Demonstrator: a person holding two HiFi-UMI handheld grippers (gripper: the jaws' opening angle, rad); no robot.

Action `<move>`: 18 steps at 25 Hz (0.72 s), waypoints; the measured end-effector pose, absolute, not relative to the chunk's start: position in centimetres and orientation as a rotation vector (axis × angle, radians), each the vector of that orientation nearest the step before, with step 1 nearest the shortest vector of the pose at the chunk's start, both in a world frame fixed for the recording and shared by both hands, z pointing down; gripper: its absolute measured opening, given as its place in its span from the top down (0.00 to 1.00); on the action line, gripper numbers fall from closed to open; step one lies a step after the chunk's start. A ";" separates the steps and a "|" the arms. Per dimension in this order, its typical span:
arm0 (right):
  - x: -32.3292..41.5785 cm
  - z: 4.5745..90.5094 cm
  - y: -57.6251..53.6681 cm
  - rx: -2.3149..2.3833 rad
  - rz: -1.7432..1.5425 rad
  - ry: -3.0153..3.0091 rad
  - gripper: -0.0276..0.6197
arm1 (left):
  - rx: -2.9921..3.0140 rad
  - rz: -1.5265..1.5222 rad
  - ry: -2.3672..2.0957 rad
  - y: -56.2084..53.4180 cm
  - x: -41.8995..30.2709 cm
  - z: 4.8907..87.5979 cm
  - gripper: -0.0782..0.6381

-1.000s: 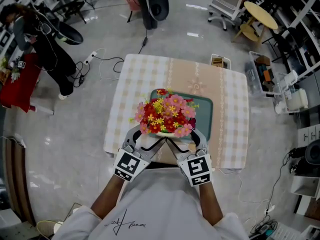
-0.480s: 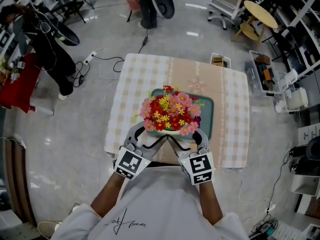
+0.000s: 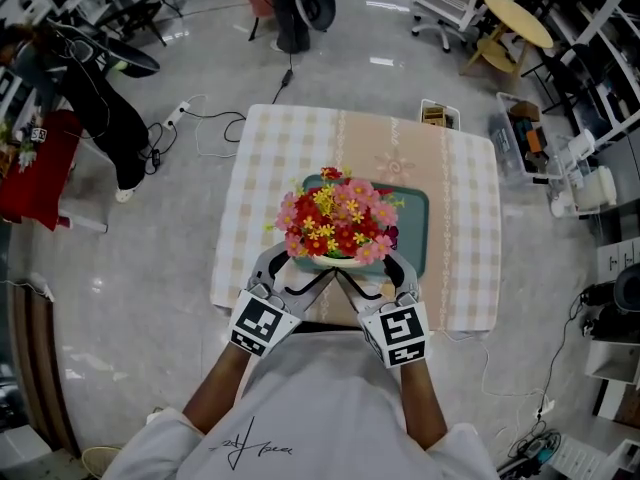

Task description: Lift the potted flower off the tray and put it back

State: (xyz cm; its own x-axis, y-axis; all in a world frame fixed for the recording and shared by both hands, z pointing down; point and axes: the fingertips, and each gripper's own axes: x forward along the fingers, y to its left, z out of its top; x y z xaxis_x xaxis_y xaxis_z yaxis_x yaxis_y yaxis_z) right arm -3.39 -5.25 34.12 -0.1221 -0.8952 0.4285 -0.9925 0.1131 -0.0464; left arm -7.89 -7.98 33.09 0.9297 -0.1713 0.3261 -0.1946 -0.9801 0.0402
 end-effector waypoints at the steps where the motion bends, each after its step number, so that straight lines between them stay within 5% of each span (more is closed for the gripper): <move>1: -3.4 34.1 -5.3 1.862 0.474 -2.100 0.42 | 3.014 0.499 -0.281 -8.0 -7.8 33.1 0.49; 18: 0.2 35.4 -4.6 1.909 0.545 -2.077 0.43 | 3.015 0.566 -0.197 -7.6 -4.0 34.2 0.49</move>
